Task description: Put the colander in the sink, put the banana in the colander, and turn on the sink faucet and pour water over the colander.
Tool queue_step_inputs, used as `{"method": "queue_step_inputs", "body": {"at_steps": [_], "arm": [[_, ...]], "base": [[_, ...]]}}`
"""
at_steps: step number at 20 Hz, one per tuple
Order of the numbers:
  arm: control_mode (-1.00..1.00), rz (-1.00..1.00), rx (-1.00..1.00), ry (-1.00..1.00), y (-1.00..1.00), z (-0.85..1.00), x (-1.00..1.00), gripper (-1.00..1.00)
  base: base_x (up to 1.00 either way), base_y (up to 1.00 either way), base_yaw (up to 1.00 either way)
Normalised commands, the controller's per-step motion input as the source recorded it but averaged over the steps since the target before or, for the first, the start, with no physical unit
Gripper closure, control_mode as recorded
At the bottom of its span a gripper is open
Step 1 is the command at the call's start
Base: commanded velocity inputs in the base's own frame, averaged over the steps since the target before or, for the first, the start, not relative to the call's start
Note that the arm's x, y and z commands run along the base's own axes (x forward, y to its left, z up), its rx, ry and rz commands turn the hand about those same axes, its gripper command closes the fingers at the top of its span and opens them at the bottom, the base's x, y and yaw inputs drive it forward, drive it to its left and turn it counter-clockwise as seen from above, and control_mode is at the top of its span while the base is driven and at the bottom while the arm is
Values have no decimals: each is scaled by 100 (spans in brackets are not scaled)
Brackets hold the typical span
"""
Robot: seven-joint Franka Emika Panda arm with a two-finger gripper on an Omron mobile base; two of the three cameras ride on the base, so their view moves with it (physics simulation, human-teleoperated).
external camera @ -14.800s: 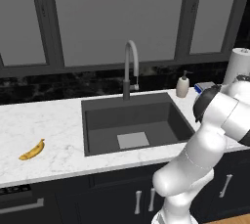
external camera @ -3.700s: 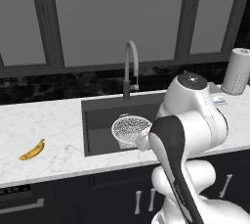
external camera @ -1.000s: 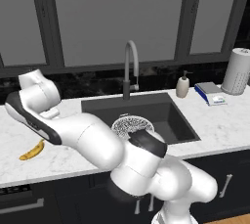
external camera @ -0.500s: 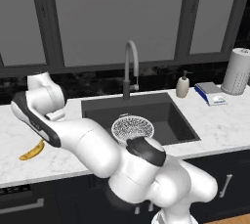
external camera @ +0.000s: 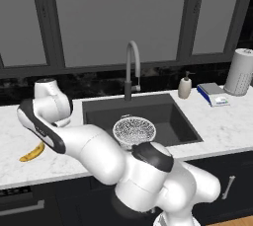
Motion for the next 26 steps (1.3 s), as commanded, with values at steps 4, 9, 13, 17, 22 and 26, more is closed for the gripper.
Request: {"method": "queue_step_inputs", "body": {"at_steps": [4, 9, 13, 17, 22, 26], "arm": [[-100, 0, 2, -5, 32, -13, 15, -100], [-100, 0, 0, -2, 34, -7, 30, -100], [-100, 0, 0, 0, 13, -9, 27, -100], [-100, 0, 0, 0, 0, -19, 16, -100], [-100, 0, 0, 0, 2, -28, 19, -100], [-100, 0, 0, 0, 11, -23, 21, -100]], "base": [[0, 0, 0], [0, 0, 0], [0, 0, 0], [0, 0, 0], [0, 0, 0], [0, 0, 0]]}}
